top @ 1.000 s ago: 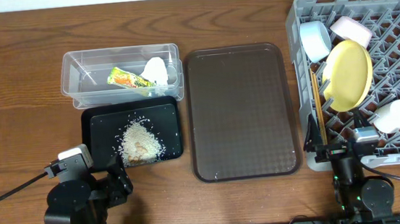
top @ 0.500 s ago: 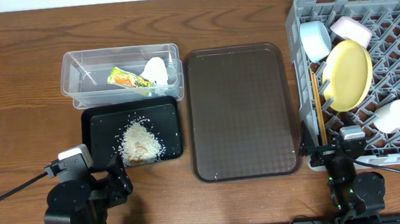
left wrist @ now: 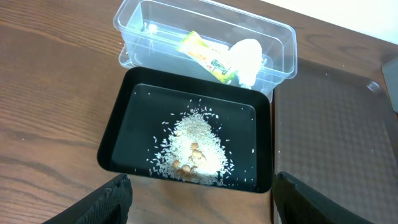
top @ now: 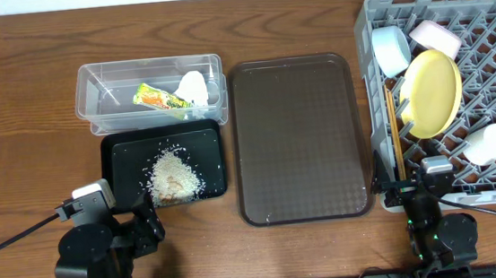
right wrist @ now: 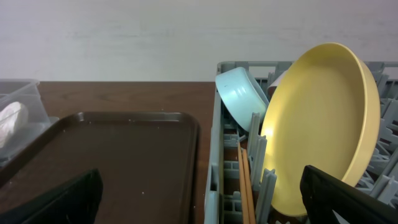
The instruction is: Sort waste into correct bins and load items into the dishwasher rack
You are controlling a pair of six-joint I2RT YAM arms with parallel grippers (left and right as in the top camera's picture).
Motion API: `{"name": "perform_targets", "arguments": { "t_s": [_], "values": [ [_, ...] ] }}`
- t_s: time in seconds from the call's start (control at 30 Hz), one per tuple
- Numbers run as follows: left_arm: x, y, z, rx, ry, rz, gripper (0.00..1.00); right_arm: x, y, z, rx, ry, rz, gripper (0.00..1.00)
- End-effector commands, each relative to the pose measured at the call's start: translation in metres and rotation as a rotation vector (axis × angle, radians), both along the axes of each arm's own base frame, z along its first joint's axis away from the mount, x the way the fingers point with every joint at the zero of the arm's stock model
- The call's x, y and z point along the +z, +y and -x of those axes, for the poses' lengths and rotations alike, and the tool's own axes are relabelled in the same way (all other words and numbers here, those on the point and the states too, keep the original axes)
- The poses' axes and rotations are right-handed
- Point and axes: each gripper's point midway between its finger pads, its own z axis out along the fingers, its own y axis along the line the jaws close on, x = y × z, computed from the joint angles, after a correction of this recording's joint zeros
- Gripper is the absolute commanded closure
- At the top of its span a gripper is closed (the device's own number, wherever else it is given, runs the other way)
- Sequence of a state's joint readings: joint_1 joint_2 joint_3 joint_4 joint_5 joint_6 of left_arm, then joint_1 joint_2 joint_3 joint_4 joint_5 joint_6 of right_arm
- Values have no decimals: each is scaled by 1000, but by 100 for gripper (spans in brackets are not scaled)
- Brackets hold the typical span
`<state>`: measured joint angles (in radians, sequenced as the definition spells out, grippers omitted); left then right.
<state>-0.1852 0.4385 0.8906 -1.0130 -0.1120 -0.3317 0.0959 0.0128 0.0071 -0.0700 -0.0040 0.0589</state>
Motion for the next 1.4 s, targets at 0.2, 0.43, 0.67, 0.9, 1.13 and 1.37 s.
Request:
{"name": "perform_targets", "arguments": {
  "t_s": [0.2, 0.43, 0.67, 0.9, 1.13, 1.37],
  "values": [
    [0, 1, 0, -5, -2, -21, 25, -2, 2, 0, 13, 4, 13, 1],
    [-21, 8, 0, 9, 29, -66, 25, -2, 2, 0, 13, 4, 13, 1],
    [-52, 20, -21, 81, -172, -57, 25, -2, 2, 0, 13, 4, 13, 1],
    [-66, 21, -44, 96, -391, -49, 25, -2, 2, 0, 13, 4, 13, 1],
    [-54, 15, -69, 23, -606, -182, 25, -2, 2, 0, 13, 4, 13, 1],
    [-102, 13, -71, 17, -480, -144, 25, -2, 2, 0, 13, 4, 13, 1]
  ]
}}
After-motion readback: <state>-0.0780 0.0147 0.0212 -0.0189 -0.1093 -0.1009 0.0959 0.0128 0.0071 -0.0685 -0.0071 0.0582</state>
